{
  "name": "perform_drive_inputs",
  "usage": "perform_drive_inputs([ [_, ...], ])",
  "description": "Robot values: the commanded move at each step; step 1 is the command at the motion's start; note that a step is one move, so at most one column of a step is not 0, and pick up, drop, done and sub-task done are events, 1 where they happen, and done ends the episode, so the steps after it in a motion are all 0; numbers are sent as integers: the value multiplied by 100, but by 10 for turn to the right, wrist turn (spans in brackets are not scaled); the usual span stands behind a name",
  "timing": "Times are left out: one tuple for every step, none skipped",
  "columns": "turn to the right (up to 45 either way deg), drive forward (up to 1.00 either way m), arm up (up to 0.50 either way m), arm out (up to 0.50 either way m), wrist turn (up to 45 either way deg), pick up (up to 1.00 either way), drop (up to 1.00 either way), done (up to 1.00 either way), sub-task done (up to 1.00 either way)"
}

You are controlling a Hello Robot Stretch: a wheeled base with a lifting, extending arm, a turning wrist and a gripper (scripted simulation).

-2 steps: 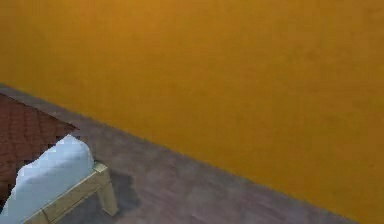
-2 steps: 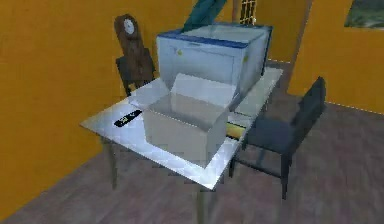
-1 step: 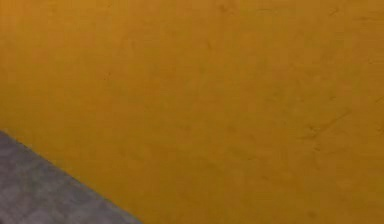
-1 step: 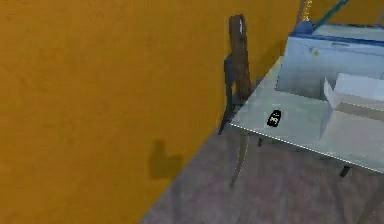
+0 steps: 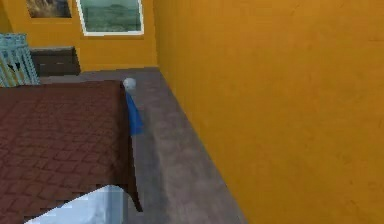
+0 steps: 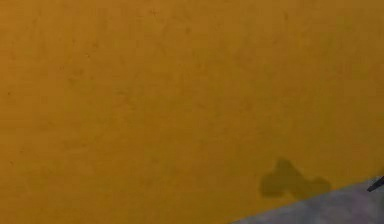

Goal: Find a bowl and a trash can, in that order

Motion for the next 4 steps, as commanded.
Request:
perform_drive_inputs([
  [0,100,0,0,0,0,0,0,0],
  [-30,0,0,0,0,0,0,0,0],
  [0,5,0,0,0,0,0,0,0],
  [-120,0,0,0,0,0,0,0,0],
])
